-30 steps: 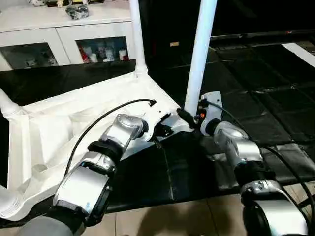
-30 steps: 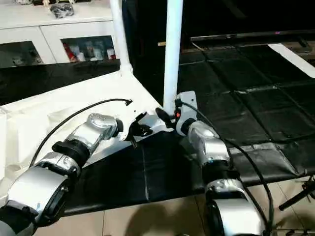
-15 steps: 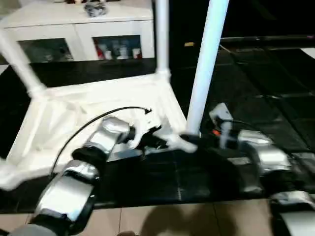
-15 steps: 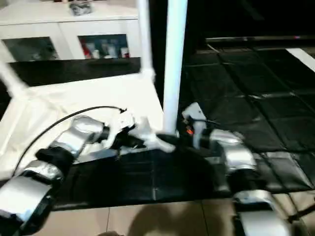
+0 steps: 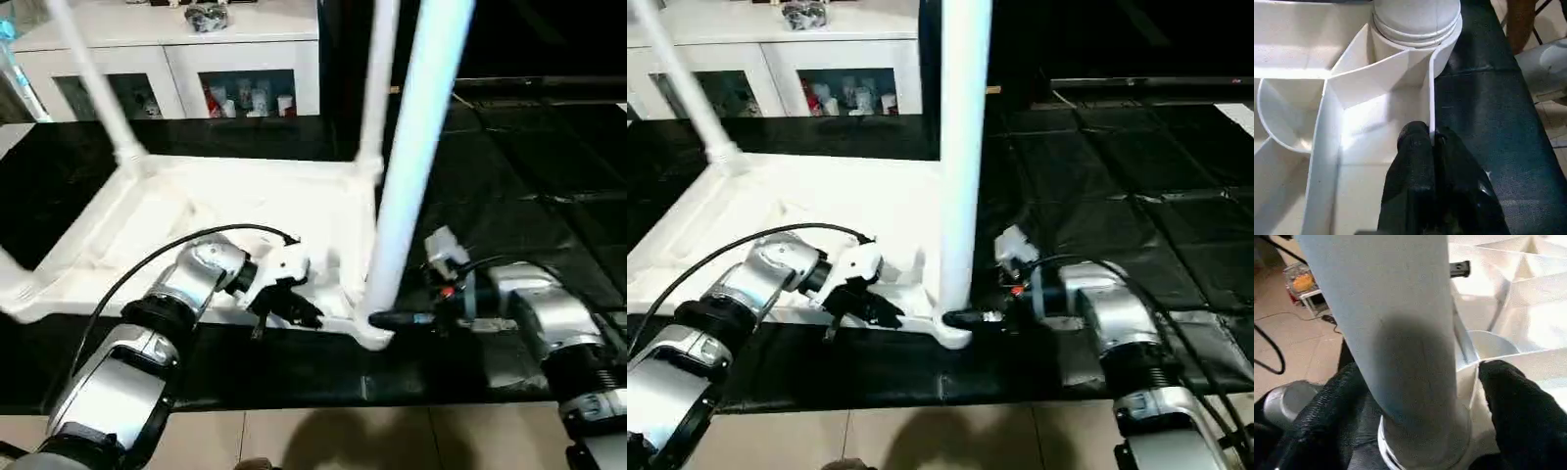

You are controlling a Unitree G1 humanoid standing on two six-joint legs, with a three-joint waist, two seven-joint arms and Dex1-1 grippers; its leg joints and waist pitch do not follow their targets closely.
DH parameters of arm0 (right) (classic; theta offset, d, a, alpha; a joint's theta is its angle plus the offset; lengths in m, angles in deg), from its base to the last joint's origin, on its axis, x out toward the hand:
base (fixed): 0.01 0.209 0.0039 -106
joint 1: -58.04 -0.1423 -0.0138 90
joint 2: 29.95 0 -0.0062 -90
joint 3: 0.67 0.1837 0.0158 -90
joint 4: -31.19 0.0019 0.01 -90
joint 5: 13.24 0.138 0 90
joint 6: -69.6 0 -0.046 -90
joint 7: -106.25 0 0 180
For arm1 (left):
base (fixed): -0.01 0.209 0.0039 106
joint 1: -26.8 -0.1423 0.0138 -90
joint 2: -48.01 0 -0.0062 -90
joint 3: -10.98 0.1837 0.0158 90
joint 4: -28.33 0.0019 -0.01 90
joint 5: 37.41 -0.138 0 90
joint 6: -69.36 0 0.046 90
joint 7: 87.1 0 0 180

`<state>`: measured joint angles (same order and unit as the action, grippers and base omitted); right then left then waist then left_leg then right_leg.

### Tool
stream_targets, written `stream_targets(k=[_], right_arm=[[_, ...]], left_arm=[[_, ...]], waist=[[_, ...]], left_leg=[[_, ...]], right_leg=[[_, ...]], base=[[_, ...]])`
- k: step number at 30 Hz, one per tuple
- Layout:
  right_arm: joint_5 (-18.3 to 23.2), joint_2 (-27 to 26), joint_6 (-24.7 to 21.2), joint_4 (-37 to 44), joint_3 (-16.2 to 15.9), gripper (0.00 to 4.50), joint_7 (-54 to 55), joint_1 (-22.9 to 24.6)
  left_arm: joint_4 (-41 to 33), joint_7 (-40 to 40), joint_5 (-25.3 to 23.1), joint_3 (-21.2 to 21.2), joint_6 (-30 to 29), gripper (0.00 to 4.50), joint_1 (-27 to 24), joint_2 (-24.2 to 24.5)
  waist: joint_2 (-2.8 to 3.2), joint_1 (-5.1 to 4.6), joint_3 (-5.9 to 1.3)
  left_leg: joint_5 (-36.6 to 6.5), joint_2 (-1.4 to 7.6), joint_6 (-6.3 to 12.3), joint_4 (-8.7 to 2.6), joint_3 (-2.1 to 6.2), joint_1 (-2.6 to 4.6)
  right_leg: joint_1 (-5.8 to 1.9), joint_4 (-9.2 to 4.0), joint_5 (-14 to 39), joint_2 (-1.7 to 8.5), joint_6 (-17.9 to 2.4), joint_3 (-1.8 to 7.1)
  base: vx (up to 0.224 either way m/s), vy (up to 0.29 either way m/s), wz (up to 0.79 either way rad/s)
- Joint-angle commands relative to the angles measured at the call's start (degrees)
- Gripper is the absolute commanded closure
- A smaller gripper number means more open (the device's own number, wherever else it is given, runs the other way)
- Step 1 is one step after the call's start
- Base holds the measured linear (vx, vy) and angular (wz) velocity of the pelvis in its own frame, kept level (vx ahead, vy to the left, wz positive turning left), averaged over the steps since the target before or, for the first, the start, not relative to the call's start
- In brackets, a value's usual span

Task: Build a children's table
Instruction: Rotate leg to tighten

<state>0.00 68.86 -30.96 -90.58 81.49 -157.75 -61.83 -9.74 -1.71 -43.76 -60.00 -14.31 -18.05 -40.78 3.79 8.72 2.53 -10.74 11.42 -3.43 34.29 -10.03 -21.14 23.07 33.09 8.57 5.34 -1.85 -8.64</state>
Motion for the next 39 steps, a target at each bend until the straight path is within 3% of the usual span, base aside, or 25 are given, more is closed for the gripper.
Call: stream_targets(k=[1,16,23,24,29,32,35,38,39], right_arm=[[0.0,-0.1,0.0,1.5,-1.0,1.01,-1.4,-0.2],[0.6,0.1,-0.8,2.2,-2.8,2.29,-3.3,0.0],[0.7,-0.1,-0.7,2.5,-3.0,2.41,-3.3,0.7],[1.0,-0.1,-1.1,3.1,-3.0,2.41,-3.3,1.1],[1.9,-0.7,-2.6,5.6,-2.8,2.42,-2.1,3.7],[1.9,-2.4,-3.7,6.0,-1.9,2.43,2.2,4.9],[-0.2,-7.8,-4.7,1.6,1.5,2.43,16.9,3.9],[-1.4,-11.7,-5.0,-1.5,3.3,2.43,26.3,2.6],[-1.8,-12.8,-4.9,-2.3,3.7,2.43,28.9,2.1]], left_arm=[[-2.1,2.4,0.0,1.4,0.8,4.5,0.1,-0.4],[-3.1,2.3,0.2,1.6,0.7,4.5,-0.7,-0.1],[-2.4,1.0,-0.2,1.5,0.6,4.5,-0.4,-0.3],[-2.2,0.5,-0.3,1.4,0.4,4.5,-0.3,-0.4],[-1.2,-2.7,-0.2,0.5,-1.7,4.5,0.1,-1.7],[-0.1,-6.2,0.1,-0.5,-3.8,4.5,1.0,-3.4],[2.8,-14.8,0.5,-2.8,-6.5,4.5,3.1,-7.0],[5.0,-22.0,1.2,-4.8,-9.0,4.5,5.3,-10.2],[5.6,-24.0,1.4,-5.3,-9.8,4.5,6.0,-11.1]], waist=[[-0.87,-0.31,-4.26],[-1.04,-0.15,-4.27],[-1.06,-0.07,-4.34],[-0.62,-0.01,-4.29],[-0.87,0.28,-4.3],[-0.93,0.37,-4.0],[-0.94,-0.41,-3.49],[-1.05,-2.27,-2.98],[-0.16,-3.29,-2.74]], left_leg=[[-10.2,2.54,5.2,-3.71,0.66,0.62],[-9.6,2.64,5.26,-3.71,0.68,0.69],[-9.3,2.59,5.34,-3.66,0.67,0.69],[-9.5,2.57,5.3,-3.63,0.69,0.69],[-9.3,2.65,5.36,-3.62,0.65,0.8],[-10.9,2.47,4.74,-3.74,0.51,1.07],[-14.1,2.05,2.76,-3.98,0.74,1.26],[-18.0,1.14,1.26,-3.58,0.91,1.95],[-20.2,1.29,1.34,-3.77,1.07,1.99]], right_leg=[[-3.39,-3.92,17.6,4.37,-9.2,3.62],[-3.28,-3.93,18.4,4.38,-8.5,3.63],[-3.28,-3.84,17.9,4.34,-8.6,3.65],[-3.27,-3.89,18.0,4.35,-8.6,3.65],[-3.25,-3.94,17.3,4.32,-8.6,3.73],[-3.04,-4.55,21.1,4.27,-7.8,3.54],[-3.04,-5.45,28.2,4.36,-5.5,2.96],[-2.84,-7.13,36.0,4.18,-1.6,1.55],[-2.76,-7.72,36.6,3.92,-0.9,1.31]], base=[[0.0,0.0,0.0],[0.0,0.0,0.0],[0.0,0.0,0.0],[0.0,0.0,0.0],[0.0,0.0,0.0],[0.0,0.0,0.0],[0.0,0.0,0.0],[0.0,0.0,0.0],[0.0,0.0,0.0]])
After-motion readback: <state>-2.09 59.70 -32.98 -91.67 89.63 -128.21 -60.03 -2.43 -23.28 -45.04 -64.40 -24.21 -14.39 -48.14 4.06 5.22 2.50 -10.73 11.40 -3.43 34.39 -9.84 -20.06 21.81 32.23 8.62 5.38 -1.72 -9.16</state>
